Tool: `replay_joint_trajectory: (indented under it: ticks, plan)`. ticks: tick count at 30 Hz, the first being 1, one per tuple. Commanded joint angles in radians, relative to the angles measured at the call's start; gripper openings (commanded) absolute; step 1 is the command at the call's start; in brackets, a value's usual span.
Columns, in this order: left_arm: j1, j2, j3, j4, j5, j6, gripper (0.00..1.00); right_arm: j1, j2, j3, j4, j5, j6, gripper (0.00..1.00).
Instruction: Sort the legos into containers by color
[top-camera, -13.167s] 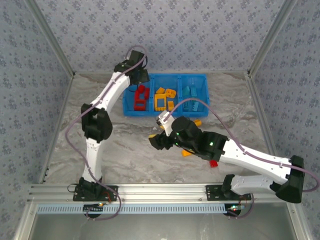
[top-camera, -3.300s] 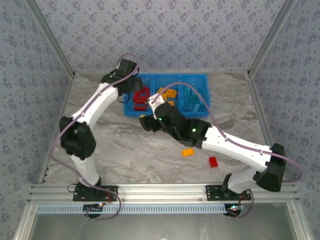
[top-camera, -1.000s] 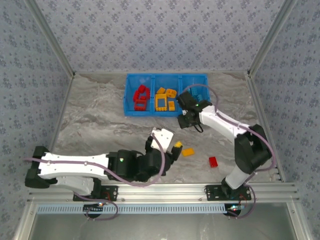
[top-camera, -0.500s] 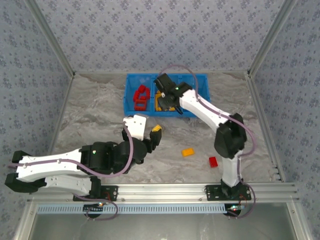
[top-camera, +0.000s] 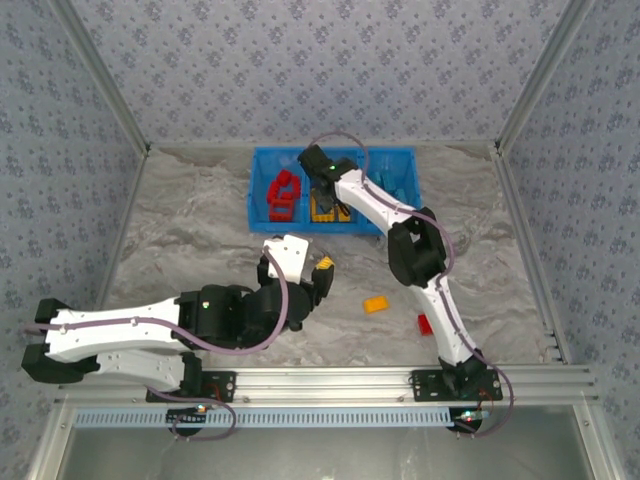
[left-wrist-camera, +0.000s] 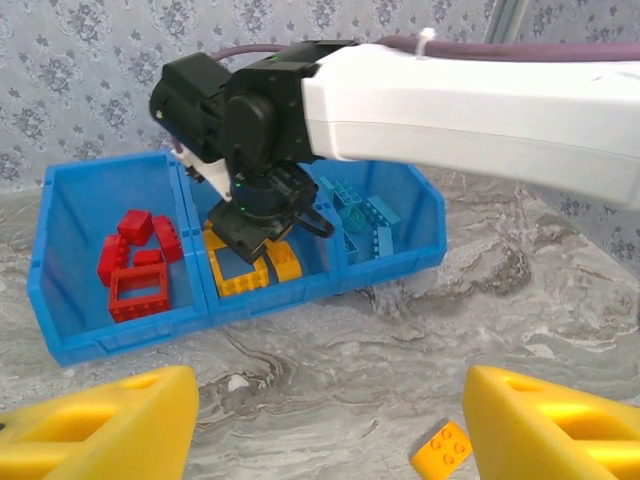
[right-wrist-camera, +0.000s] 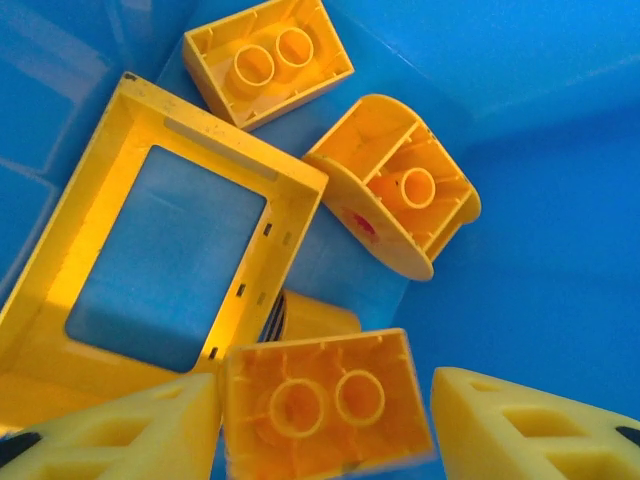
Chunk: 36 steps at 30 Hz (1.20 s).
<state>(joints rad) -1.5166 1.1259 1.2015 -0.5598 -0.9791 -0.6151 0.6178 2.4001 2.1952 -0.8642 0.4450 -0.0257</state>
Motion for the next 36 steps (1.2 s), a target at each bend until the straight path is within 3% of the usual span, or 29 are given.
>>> replay_joint_trajectory:
  ticks: [1,8,15,18,25,30,36]
  plan:
    - [0.004,0.003,-0.012,0.036,0.014,-0.01,0.71,-0.002,0.055,0.082,-0.039,0.122,-0.052,0.62]
    - [0.004,0.006,-0.002,0.039,0.021,0.002,0.7,0.0,0.098,0.148,-0.082,0.148,-0.029,0.65]
    - [0.012,0.026,-0.018,0.031,0.069,-0.006,0.71,0.03,-0.064,0.145,-0.071,0.104,-0.002,0.66]
    - [0.046,0.041,-0.037,0.043,0.175,0.002,0.71,0.035,-0.174,0.127,-0.092,0.059,0.048,0.67]
    - [0.176,0.187,-0.055,0.151,0.633,0.018,0.7,-0.012,-0.623,-0.251,-0.087,-0.118,0.237,0.67]
    - [0.225,0.405,0.061,0.106,0.765,-0.07,0.71,-0.061,-1.018,-0.55,-0.109,-0.22,0.332,0.7]
    - [0.235,0.711,0.332,-0.022,0.907,-0.284,0.71,-0.087,-1.358,-0.658,-0.226,-0.413,0.287,0.71]
